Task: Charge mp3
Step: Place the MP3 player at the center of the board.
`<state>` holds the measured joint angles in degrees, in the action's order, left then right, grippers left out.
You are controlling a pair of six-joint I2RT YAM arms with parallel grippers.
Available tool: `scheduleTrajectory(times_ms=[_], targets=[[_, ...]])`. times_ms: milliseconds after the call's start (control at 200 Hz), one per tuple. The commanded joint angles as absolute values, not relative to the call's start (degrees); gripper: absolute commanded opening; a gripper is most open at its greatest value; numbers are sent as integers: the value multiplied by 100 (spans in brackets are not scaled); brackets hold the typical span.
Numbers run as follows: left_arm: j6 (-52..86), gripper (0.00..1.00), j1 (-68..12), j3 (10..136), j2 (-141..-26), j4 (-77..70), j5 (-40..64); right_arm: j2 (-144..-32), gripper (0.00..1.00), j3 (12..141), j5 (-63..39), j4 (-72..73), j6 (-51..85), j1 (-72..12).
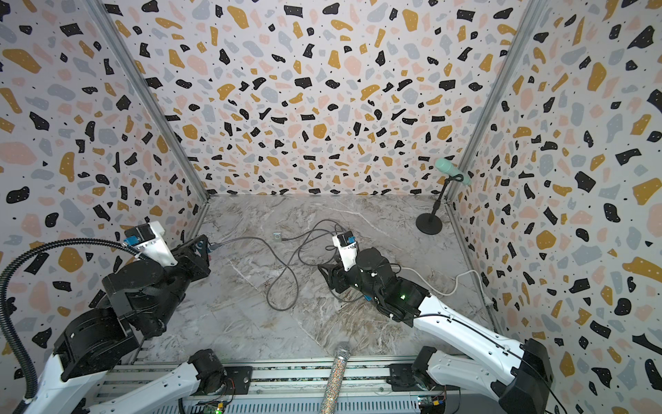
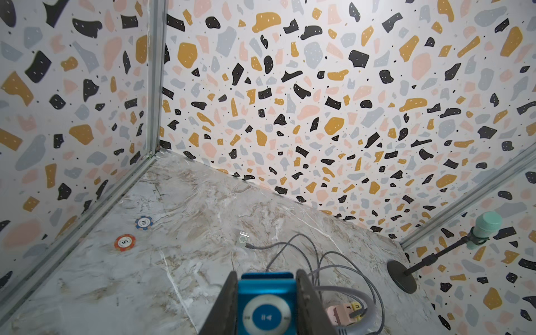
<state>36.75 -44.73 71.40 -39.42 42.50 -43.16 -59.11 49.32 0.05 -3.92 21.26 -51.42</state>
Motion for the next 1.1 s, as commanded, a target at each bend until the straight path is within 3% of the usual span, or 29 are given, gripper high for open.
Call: scheduleTrajectory(times_ms=[0,225,511,821,1096], targets=[[3362,17,-4451,7446,-4179,4596,-4675,-5771,62,5203,-105,-492,2041,-5014],[3271,18,-4447,8098,-4630,5466,-5571,-5886,62,5293,-343,-553,1991,-4682],[3289,18,-4449,8058,-4754,5563,-5673,-6055,62,5392,-571,-583,1878,-4421],[3134,19,-4347,7668,-5260,4972,-4800,-6355,62,5631,-837,-748,1737,-4202],[2920,19,-4236,6824,-5196,3733,-3414,-6497,62,5692,-952,-732,1705,-4135]])
